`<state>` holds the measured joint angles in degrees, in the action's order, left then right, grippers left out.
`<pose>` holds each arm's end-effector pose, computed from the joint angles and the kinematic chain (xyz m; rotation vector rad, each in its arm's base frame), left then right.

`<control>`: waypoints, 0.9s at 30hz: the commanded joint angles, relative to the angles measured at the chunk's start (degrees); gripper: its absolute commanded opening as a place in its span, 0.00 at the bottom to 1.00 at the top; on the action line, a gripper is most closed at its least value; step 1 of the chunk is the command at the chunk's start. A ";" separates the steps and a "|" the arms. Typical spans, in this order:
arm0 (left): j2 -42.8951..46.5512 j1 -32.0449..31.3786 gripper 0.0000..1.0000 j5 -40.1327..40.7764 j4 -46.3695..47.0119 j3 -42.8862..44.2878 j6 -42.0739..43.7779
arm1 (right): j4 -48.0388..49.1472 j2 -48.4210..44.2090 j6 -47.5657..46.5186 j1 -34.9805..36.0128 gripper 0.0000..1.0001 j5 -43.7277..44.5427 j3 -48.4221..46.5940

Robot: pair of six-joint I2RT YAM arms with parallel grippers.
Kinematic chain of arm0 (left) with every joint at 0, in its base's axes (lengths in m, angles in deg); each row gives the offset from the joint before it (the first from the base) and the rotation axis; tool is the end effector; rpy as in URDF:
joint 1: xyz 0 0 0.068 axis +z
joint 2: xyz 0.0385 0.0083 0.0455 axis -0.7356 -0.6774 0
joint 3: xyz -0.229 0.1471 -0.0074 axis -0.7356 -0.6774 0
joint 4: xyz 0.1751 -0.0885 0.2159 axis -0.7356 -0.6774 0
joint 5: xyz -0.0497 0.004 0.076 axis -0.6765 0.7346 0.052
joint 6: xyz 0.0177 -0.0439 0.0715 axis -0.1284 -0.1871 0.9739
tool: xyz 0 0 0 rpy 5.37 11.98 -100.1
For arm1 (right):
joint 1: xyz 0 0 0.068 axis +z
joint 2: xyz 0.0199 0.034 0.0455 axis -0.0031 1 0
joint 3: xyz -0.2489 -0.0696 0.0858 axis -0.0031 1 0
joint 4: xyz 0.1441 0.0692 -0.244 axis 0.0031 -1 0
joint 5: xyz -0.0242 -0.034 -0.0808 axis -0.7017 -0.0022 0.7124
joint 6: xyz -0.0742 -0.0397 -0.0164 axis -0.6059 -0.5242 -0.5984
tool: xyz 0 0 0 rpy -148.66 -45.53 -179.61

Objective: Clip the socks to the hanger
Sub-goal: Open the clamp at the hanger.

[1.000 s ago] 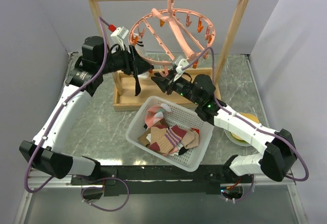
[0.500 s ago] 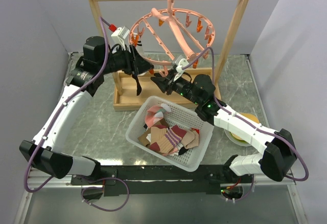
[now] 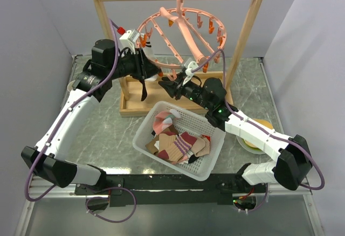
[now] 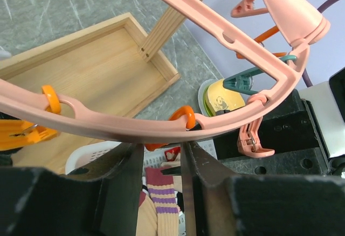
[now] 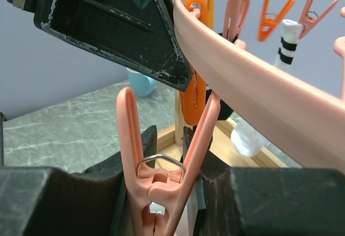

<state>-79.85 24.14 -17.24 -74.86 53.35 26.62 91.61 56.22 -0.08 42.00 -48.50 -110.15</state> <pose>0.3179 -0.1774 0.4481 0.3407 1.8944 -1.0722 0.2661 0.2708 0.3670 -0.7550 1.2398 0.8098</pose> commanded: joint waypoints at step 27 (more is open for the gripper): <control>-0.16 0.55 0.01 2.07 0.45 4.13 1.39 | -4.51 -7.46 6.40 3.53 1.00 0.40 4.37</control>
<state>-80.27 24.55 -14.77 -76.48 55.51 27.87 84.03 50.06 3.95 43.48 -46.73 -103.38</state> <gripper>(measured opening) 0.336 0.995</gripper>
